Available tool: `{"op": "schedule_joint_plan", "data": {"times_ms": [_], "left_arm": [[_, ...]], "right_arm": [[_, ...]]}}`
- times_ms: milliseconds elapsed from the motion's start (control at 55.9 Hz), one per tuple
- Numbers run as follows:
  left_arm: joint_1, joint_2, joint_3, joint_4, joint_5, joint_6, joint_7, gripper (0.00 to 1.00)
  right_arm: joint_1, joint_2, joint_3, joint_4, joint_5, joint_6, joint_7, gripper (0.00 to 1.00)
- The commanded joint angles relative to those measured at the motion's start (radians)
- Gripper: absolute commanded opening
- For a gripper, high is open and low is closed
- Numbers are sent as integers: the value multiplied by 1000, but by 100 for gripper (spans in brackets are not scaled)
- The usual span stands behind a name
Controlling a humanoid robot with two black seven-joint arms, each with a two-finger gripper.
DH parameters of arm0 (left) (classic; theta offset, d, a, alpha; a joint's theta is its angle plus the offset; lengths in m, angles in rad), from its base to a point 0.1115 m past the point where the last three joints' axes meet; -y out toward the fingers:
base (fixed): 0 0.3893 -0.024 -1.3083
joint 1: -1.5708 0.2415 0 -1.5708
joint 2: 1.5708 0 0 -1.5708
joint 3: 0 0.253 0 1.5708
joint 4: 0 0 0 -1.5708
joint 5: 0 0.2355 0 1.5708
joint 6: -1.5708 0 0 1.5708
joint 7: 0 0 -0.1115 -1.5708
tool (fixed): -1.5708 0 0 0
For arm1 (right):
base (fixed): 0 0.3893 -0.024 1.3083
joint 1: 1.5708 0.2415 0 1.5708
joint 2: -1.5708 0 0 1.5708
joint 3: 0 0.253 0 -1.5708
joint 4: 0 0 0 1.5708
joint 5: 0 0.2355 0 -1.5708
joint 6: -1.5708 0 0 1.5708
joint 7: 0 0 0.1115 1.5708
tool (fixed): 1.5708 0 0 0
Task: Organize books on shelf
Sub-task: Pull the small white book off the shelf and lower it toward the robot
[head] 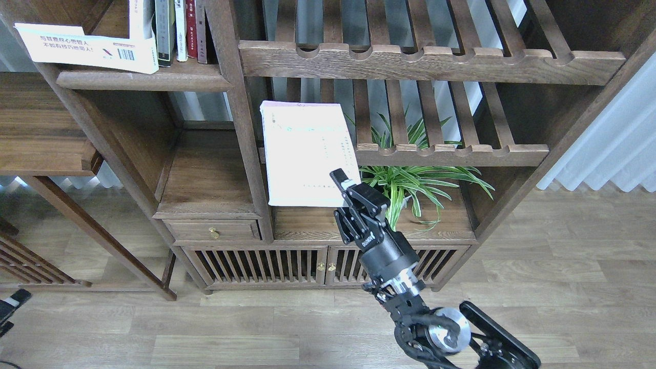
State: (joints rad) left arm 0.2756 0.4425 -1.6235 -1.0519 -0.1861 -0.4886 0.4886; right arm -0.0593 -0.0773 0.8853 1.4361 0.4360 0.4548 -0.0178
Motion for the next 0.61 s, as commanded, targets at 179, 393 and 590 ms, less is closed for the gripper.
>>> {"op": "schedule_joint_plan", "data": {"times_ms": [179,393,590], "left_arm": [[-25,-2,221,-25,-348,0,0,100],[-65,-2,355,-60,-398,0,-1,100],[-101,4,433,-115,-397,0,-134,100]], "right_arm": [[-77,-18,-34,-43,-3,34,-168,5],[-93,-6,-83,-82,-6,34,-243,5],[-93,4,-89,-100,-10,34,-274,5]]}}
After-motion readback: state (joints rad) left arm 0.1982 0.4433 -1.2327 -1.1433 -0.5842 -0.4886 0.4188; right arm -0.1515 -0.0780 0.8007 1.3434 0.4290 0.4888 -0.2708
